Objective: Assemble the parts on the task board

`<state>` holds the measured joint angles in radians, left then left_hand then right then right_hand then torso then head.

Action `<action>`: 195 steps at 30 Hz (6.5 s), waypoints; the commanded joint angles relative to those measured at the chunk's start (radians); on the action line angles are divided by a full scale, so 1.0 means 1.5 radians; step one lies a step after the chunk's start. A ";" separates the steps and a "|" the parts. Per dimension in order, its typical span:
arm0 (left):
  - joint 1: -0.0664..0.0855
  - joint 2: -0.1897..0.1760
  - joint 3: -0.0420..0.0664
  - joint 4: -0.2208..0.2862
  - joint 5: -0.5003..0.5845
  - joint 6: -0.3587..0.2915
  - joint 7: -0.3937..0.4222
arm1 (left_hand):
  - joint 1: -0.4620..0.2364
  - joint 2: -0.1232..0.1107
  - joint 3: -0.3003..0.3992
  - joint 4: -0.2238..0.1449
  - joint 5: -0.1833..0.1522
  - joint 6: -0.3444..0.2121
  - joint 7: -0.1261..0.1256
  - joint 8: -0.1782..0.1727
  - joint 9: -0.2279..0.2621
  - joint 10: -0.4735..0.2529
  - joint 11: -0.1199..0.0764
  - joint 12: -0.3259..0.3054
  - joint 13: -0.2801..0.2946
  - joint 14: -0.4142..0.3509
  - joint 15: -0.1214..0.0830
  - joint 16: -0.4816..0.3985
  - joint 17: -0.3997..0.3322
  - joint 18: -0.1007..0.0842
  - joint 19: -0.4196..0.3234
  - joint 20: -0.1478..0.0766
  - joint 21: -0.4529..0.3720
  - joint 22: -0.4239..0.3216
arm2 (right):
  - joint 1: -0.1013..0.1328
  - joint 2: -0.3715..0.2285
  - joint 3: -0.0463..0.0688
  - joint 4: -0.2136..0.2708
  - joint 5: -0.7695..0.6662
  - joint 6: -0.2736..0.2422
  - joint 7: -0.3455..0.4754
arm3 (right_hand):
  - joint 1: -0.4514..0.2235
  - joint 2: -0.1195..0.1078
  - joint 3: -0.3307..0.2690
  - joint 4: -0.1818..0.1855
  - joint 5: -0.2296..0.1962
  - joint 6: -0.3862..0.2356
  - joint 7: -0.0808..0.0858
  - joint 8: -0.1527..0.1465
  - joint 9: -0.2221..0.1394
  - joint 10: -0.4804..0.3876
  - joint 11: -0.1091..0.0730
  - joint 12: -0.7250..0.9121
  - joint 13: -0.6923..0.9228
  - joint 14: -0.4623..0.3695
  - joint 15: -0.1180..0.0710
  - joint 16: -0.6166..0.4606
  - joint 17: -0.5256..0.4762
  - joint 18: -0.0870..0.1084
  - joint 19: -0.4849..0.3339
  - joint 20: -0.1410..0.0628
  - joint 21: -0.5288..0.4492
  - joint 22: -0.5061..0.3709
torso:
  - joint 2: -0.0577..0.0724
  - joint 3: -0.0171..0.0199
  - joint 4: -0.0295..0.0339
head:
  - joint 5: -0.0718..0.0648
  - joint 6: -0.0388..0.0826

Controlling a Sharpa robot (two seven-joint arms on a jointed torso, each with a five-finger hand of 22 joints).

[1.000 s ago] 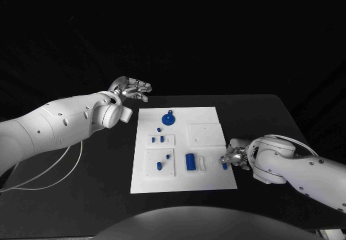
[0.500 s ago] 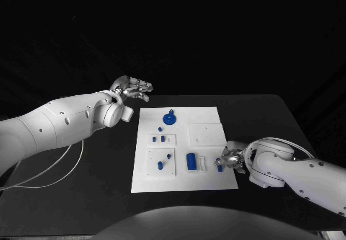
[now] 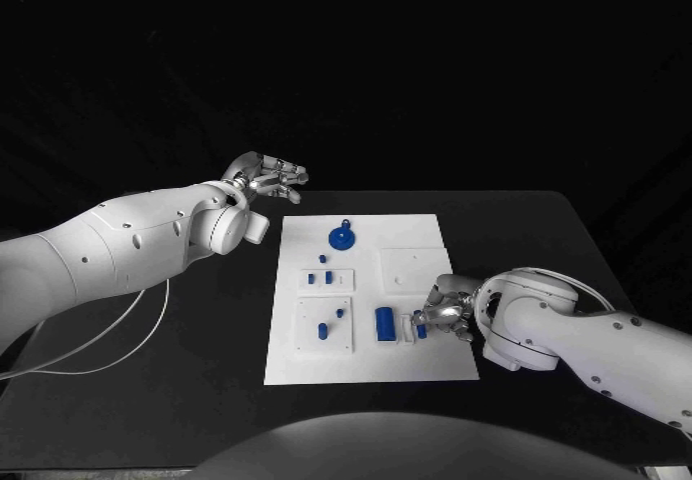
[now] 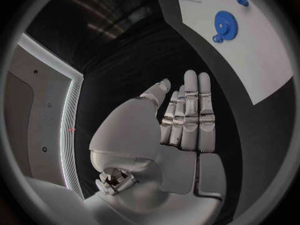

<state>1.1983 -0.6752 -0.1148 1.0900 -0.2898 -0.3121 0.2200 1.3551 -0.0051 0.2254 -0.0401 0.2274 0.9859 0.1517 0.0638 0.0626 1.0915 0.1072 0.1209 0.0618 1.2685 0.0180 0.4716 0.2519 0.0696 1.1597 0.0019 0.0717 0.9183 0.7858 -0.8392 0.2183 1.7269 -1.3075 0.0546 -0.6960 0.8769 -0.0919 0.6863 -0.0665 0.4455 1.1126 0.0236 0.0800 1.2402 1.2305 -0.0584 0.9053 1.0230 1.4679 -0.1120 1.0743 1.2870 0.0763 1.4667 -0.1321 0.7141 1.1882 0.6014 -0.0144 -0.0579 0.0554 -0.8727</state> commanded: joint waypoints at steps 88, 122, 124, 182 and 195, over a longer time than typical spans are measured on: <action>-0.001 -0.006 0.000 0.004 0.001 0.011 -0.004 | -0.002 -0.001 0.002 0.005 0.000 -0.005 0.001 0.000 0.001 -0.007 0.002 0.003 -0.001 0.000 0.006 -0.001 -0.001 0.002 0.005 0.001 -0.001 -0.001 | -0.054 0.043 -0.001 -0.014 -0.121 -0.049 -0.012 | 0.015 -0.009 0.060 -0.103 -0.027 0.005 -0.012 -0.003 -0.011 0.012 -0.006 -0.012 -0.010 0.003 -0.001 -0.012 -0.011 0.000 0.033 -0.002 -0.006 -0.008 | -0.001 0.0003 -0.0012 | 0.009 0.000; -0.001 -0.004 0.000 0.002 -0.003 0.012 -0.007 | 0.000 -0.001 0.002 0.005 0.001 -0.006 0.001 0.000 0.001 -0.007 0.003 0.004 -0.001 0.000 0.006 -0.001 -0.001 0.002 0.005 0.001 -0.001 -0.003 | -0.054 0.039 -0.001 -0.020 -0.116 -0.073 -0.006 | 0.034 -0.060 -0.070 0.070 -0.264 0.024 -0.017 -0.006 -0.096 0.010 -0.004 -0.009 -0.017 0.004 -0.001 -0.019 -0.014 -0.001 0.033 -0.003 -0.010 -0.026 | -0.001 0.0008 -0.0011 | 0.009 0.000; -0.001 -0.004 0.000 0.002 -0.003 0.012 -0.008 | 0.000 -0.001 0.002 0.005 0.001 -0.006 0.001 0.000 0.001 -0.007 0.003 0.004 -0.001 0.000 0.006 -0.001 -0.001 0.002 0.005 0.001 -0.001 -0.003 | -0.054 0.039 -0.001 -0.019 -0.116 -0.074 -0.006 | 0.032 -0.062 -0.072 0.074 -0.265 0.025 -0.017 -0.006 -0.096 0.011 -0.004 -0.009 -0.016 0.004 -0.001 -0.019 -0.014 -0.001 0.033 -0.003 -0.010 -0.026 | -0.001 0.0007 -0.0012 | 0.009 0.000; -0.001 -0.005 -0.002 -0.001 -0.004 0.014 -0.012 | 0.000 -0.002 0.002 0.005 -0.001 -0.007 0.001 0.000 0.001 -0.009 0.003 0.003 -0.001 0.000 0.006 -0.001 -0.001 0.002 0.005 0.001 0.000 -0.002 | -0.067 -0.026 0.027 0.025 0.006 0.002 0.039 | 0.079 -0.068 -0.156 0.099 -0.264 0.036 -0.018 -0.006 -0.090 0.014 -0.004 -0.011 -0.008 0.005 -0.001 -0.023 -0.009 -0.001 0.032 -0.003 -0.006 -0.030 | 0.000 0.0007 -0.0018 | 0.003 0.000; -0.002 -0.005 -0.003 -0.003 -0.004 0.014 -0.015 | 0.000 -0.002 0.002 0.005 -0.001 -0.007 0.001 0.000 0.001 -0.009 0.003 0.003 -0.001 0.000 0.006 -0.001 -0.001 0.002 0.005 0.001 0.000 -0.002 | -0.068 -0.023 0.027 0.010 0.004 -0.002 0.031 | 0.087 -0.056 -0.145 0.100 -0.265 0.038 -0.020 -0.006 -0.088 0.016 -0.006 -0.011 -0.008 0.005 -0.002 -0.023 -0.008 -0.002 0.032 -0.004 -0.006 -0.030 | 0.000 0.0003 0.0002 | 0.004 0.000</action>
<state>1.1965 -0.6840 -0.1191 1.0845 -0.2928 -0.3022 0.1951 1.3551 -0.0051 0.2282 -0.0374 0.2274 0.9824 0.1553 0.0638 0.0627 1.0879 0.1109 0.1208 0.0617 1.2685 0.0180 0.4716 0.2512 0.0695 1.1597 0.0019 0.0717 0.9154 0.6850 -0.8752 0.2585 1.7445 -1.3008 0.0386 -0.6523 1.0007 -0.1762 0.4641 0.0837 0.0504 1.1633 -0.0056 0.0686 1.1068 1.2491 -0.0660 0.8887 1.0102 1.4677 -0.1117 1.0431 1.2736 0.0764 1.4666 -0.1319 0.7004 1.1427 0.6007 -0.0141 -0.0588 0.0599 -0.8727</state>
